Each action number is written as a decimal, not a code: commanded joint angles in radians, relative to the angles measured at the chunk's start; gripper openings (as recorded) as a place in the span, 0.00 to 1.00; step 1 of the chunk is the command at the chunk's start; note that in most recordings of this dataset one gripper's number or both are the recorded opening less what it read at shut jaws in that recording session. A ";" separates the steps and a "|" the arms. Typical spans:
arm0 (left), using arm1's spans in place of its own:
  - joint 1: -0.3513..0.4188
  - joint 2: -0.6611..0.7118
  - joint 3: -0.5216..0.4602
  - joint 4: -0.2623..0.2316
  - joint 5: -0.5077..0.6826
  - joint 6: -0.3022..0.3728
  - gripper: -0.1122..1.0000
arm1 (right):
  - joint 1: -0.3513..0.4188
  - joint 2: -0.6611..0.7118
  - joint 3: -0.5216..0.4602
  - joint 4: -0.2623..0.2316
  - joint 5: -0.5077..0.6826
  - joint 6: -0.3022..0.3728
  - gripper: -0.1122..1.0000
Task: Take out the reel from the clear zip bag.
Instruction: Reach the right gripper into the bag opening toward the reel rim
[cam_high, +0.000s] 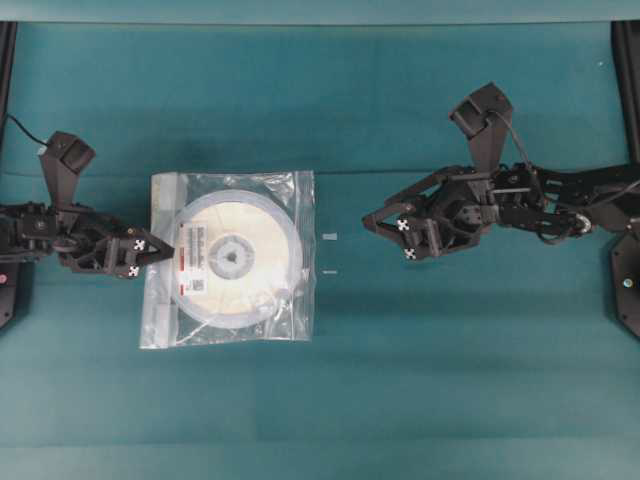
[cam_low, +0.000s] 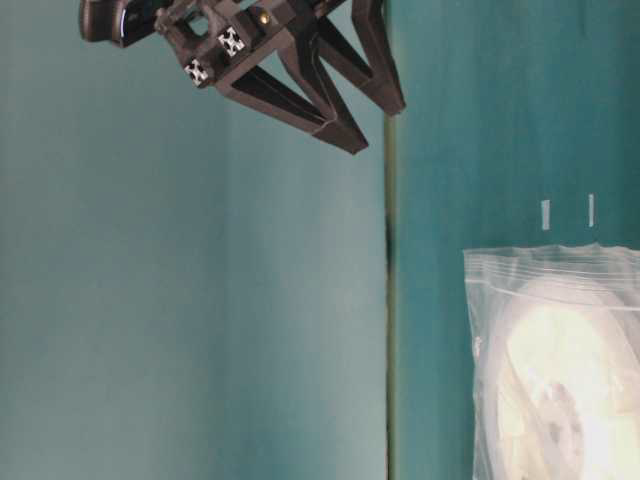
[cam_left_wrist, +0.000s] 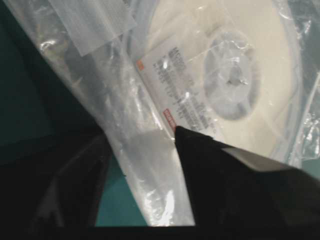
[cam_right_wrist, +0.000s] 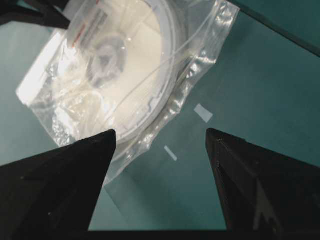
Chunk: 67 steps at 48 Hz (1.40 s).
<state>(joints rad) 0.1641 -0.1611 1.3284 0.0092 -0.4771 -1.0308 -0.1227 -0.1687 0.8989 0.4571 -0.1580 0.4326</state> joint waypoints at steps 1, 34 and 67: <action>-0.005 -0.003 -0.018 0.003 0.028 0.002 0.60 | 0.003 -0.005 -0.005 0.002 -0.002 0.008 0.88; -0.003 -0.005 -0.029 0.003 0.078 0.005 0.10 | 0.067 0.267 -0.146 0.063 0.018 0.126 0.86; -0.003 -0.005 -0.034 0.003 0.078 0.005 0.10 | 0.067 0.442 -0.337 0.063 0.043 0.130 0.85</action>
<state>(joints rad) 0.1626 -0.1626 1.3039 0.0092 -0.3958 -1.0278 -0.0537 0.2777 0.5768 0.5185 -0.1104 0.5522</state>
